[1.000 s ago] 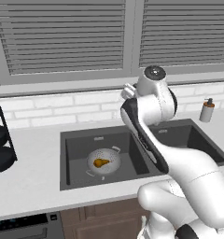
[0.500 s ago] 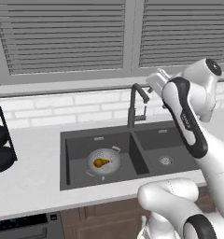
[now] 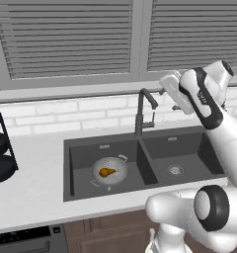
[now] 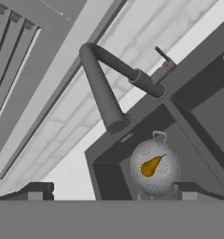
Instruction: Put the colander in the sink, put the pear in the colander, and turn on the sink faucet and pour water over the colander.
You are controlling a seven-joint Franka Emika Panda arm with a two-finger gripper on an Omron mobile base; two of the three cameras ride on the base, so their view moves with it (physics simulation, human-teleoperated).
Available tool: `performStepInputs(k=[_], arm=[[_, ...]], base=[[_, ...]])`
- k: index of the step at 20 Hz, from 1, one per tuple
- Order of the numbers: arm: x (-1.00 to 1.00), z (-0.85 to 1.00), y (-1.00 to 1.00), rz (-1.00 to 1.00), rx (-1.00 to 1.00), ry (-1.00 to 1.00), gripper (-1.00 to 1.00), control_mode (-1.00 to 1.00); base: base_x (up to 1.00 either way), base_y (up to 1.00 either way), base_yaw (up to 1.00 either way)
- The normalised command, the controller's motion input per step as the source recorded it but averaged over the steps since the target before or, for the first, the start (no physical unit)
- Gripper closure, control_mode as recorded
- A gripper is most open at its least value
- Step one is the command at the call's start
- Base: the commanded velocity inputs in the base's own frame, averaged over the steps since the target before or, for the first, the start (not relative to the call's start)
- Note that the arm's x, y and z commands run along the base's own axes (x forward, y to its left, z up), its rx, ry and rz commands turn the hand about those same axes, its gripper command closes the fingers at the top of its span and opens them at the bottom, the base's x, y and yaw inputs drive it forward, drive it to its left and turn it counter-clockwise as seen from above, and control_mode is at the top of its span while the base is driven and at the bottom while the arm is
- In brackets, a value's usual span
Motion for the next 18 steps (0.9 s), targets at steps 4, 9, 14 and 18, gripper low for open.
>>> performStepInputs(k=[4,9,14,18], arm=[[0.71,0.0,0.0,0.13,0.0,0.13,-1.0,-1.0],[0.36,-0.1,0.01,0.02,0.0,0.07,-1.0,-1.0],[0.42,-0.28,-0.03,0.0,0.0,0.02,-1.0,-1.0],[0.11,-0.21,-0.01,0.02,0.0,0.0,-1.0,-1.0]], base=[[0.0,0.0,0.0],[0.0,0.0,0.0],[0.0,0.0,0.0],[0.0,0.0,0.0]])
